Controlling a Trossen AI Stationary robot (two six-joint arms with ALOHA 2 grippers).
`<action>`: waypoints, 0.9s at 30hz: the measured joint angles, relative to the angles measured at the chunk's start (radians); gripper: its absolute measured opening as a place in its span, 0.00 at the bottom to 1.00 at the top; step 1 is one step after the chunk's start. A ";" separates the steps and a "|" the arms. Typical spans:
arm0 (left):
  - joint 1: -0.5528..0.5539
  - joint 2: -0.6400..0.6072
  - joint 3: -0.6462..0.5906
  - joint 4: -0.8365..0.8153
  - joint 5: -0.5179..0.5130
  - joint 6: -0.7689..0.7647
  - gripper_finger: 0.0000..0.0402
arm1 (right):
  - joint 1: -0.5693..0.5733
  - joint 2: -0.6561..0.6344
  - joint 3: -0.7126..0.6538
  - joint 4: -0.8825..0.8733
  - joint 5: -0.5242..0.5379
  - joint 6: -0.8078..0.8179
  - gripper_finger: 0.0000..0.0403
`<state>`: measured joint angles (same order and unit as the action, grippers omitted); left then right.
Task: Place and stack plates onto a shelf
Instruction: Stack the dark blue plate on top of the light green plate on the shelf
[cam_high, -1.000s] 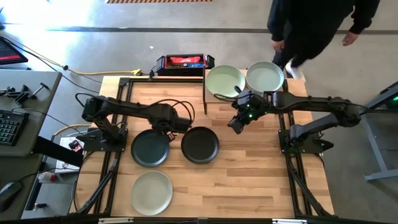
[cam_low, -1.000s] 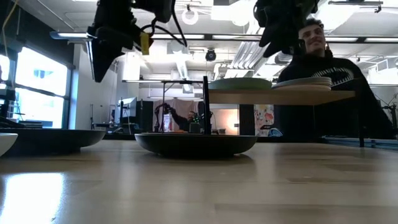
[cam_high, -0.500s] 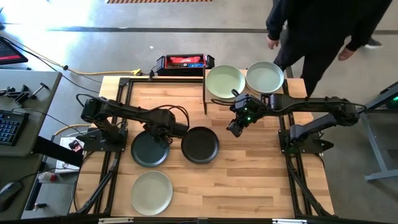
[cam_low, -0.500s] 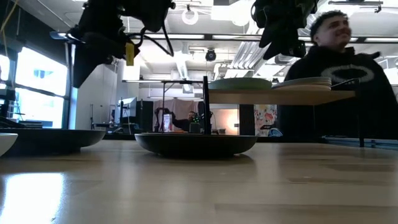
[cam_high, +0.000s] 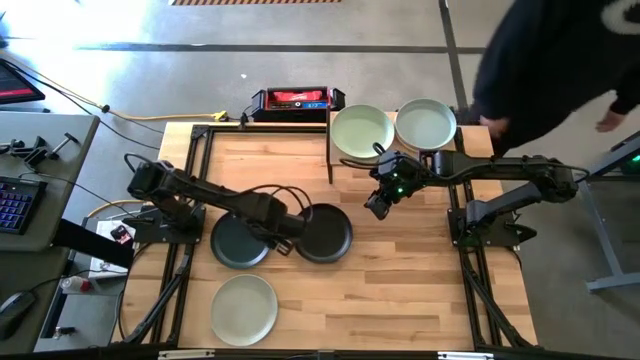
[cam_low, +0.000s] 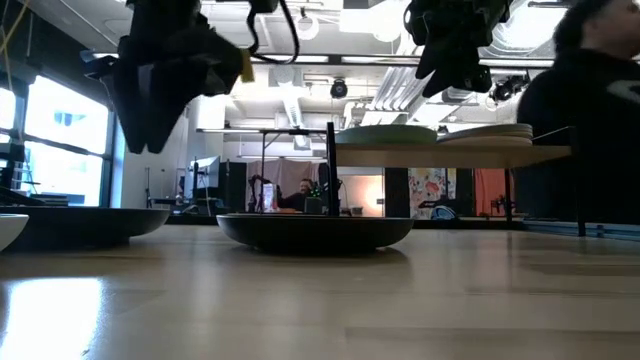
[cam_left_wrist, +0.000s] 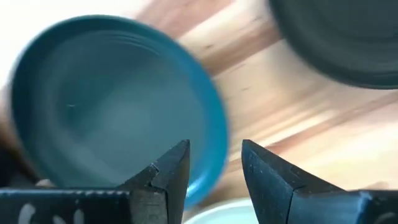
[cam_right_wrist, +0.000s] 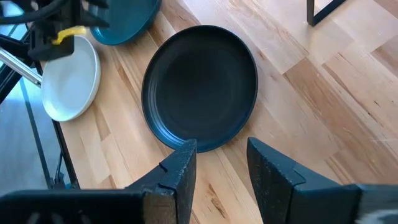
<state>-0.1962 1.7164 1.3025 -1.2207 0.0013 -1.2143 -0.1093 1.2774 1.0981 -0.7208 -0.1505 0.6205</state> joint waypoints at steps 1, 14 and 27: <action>-0.007 0.000 0.000 0.019 0.000 -0.014 0.34 | 0.000 0.000 0.000 0.000 0.000 0.000 0.31; -0.061 0.014 0.000 0.085 -0.101 -0.172 0.34 | 0.000 0.000 0.000 0.000 0.000 0.008 0.31; -0.067 0.137 0.000 0.072 -0.119 -0.217 0.34 | 0.000 0.000 0.000 0.000 0.000 0.008 0.31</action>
<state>-0.2630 1.8539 1.3022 -1.1489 -0.1177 -1.4311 -0.1093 1.2770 1.0981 -0.7208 -0.1509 0.6285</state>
